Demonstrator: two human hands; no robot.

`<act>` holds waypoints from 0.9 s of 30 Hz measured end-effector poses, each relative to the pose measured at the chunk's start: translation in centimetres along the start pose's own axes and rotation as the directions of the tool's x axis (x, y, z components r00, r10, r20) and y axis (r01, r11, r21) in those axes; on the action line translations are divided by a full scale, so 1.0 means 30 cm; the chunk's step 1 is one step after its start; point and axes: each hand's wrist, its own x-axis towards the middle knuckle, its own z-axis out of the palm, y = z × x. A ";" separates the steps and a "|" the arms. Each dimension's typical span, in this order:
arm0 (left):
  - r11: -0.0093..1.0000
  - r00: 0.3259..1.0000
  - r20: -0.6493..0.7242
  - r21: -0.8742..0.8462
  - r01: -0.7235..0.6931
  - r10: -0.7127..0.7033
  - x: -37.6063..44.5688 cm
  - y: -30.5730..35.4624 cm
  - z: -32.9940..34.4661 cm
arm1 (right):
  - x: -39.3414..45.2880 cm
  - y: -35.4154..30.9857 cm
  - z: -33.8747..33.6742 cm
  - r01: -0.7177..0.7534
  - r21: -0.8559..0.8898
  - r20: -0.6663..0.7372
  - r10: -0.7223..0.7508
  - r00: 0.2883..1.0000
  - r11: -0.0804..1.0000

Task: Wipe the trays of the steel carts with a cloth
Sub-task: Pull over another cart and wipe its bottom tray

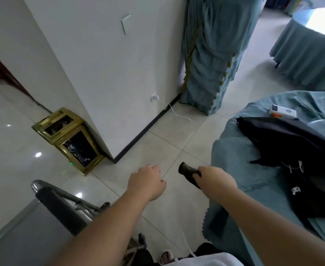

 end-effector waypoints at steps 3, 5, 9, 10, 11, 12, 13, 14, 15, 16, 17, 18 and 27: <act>0.998 0.998 0.029 -0.050 0.050 -0.048 0.117 -0.069 -0.022 | 0.170 -0.051 -0.056 0.044 -0.050 0.027 -0.042 0.999 0.998; 0.992 0.995 0.042 -0.087 0.094 -0.091 0.195 -0.115 -0.024 | 0.294 -0.081 -0.082 0.081 -0.068 0.055 -0.077 0.996 0.994; 0.965 0.976 0.019 -0.141 0.219 -0.219 0.378 -0.196 -0.061 | 0.584 -0.162 -0.134 0.186 -0.134 0.106 -0.173 0.979 0.973; 0.957 0.968 0.007 -0.150 0.250 -0.251 0.425 -0.218 -0.084 | 0.660 -0.190 -0.151 0.219 -0.134 0.112 -0.205 0.972 0.967; 0.944 0.957 -0.005 -0.167 0.285 -0.290 0.468 -0.240 -0.110 | 0.734 -0.218 -0.171 0.250 -0.128 0.122 -0.235 0.964 0.960; 0.926 0.943 -0.008 -0.191 0.324 -0.332 0.503 -0.263 -0.138 | 0.803 -0.249 -0.193 0.280 -0.129 0.139 -0.263 0.955 0.951; 0.905 0.928 -0.006 -0.220 0.363 -0.373 0.531 -0.285 -0.168 | 0.867 -0.284 -0.216 0.314 -0.139 0.157 -0.292 0.944 0.939; 0.883 0.911 0.000 -0.247 0.399 -0.412 0.550 -0.306 -0.192 | 0.923 -0.322 -0.235 0.347 -0.152 0.173 -0.321 0.931 0.925; 0.863 0.896 0.002 -0.268 0.429 -0.444 0.565 -0.332 -0.212 | 0.977 -0.364 -0.249 0.382 -0.161 0.188 -0.351 0.917 0.910; 0.845 0.880 0.001 -0.281 0.456 -0.475 0.580 -0.361 -0.226 | 1.027 -0.412 -0.261 0.415 -0.163 0.199 -0.382 0.903 0.895; 0.823 0.861 0.000 -0.293 0.486 -0.509 0.593 -0.393 -0.237 | 1.074 -0.465 -0.271 0.449 -0.163 0.210 -0.414 0.886 0.878; 0.797 0.838 0.002 -0.309 0.520 -0.546 0.599 -0.425 -0.248 | 1.116 -0.522 -0.279 0.487 -0.164 0.224 -0.449 0.865 0.858; 0.509 0.604 0.084 -0.456 0.730 -0.792 0.543 -0.809 -0.240 | 1.259 -1.124 -0.206 0.758 -0.225 0.397 -0.652 0.645 0.613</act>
